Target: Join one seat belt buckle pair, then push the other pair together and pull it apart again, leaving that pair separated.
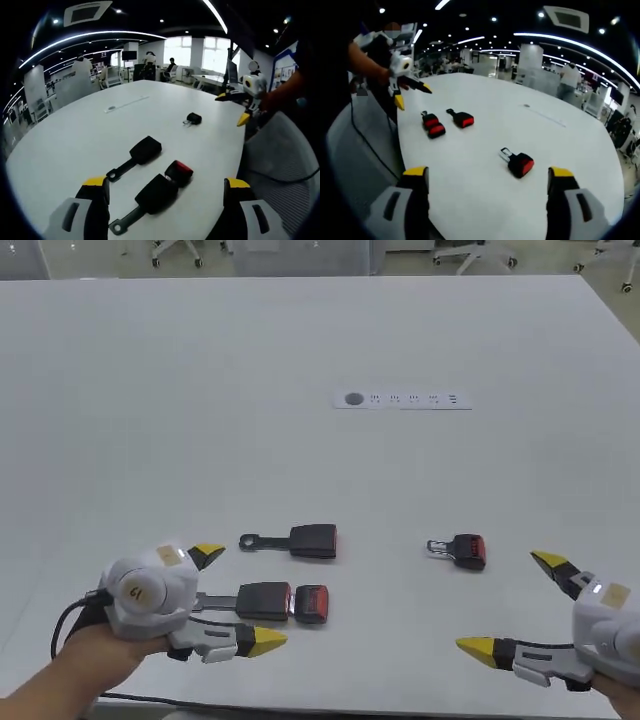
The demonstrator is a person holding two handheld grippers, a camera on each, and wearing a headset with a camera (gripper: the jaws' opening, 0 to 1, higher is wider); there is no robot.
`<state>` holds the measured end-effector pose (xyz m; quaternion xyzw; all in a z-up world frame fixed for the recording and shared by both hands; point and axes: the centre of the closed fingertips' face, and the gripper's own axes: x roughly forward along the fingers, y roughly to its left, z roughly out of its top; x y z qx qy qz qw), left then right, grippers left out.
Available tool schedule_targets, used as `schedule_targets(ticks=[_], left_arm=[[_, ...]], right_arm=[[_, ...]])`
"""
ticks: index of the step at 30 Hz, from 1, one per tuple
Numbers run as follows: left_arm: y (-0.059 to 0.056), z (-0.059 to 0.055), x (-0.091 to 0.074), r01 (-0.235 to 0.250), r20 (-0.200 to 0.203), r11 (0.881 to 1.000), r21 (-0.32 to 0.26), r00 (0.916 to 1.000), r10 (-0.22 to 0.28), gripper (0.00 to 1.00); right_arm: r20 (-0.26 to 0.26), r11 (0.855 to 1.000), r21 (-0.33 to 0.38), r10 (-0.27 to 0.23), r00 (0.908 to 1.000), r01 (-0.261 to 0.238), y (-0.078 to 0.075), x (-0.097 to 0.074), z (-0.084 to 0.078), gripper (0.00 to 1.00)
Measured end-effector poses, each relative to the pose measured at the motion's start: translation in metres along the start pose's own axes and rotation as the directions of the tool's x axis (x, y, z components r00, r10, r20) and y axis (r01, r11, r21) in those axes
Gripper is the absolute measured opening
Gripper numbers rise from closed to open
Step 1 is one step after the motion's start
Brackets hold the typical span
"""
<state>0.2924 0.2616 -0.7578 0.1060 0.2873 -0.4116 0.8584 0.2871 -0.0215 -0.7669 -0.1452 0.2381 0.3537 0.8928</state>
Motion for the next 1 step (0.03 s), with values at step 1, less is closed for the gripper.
schedule_targets(ticks=[1], left_arm=[[0.0000,-0.0009,0.0003,-0.001,0.001,1.000,-0.005,1.0000,0.001,0.98]], right_arm=[[0.000,1.000,0.004,0.000,1.0000,0.000,0.0004,0.0001,0.0002,1.00]])
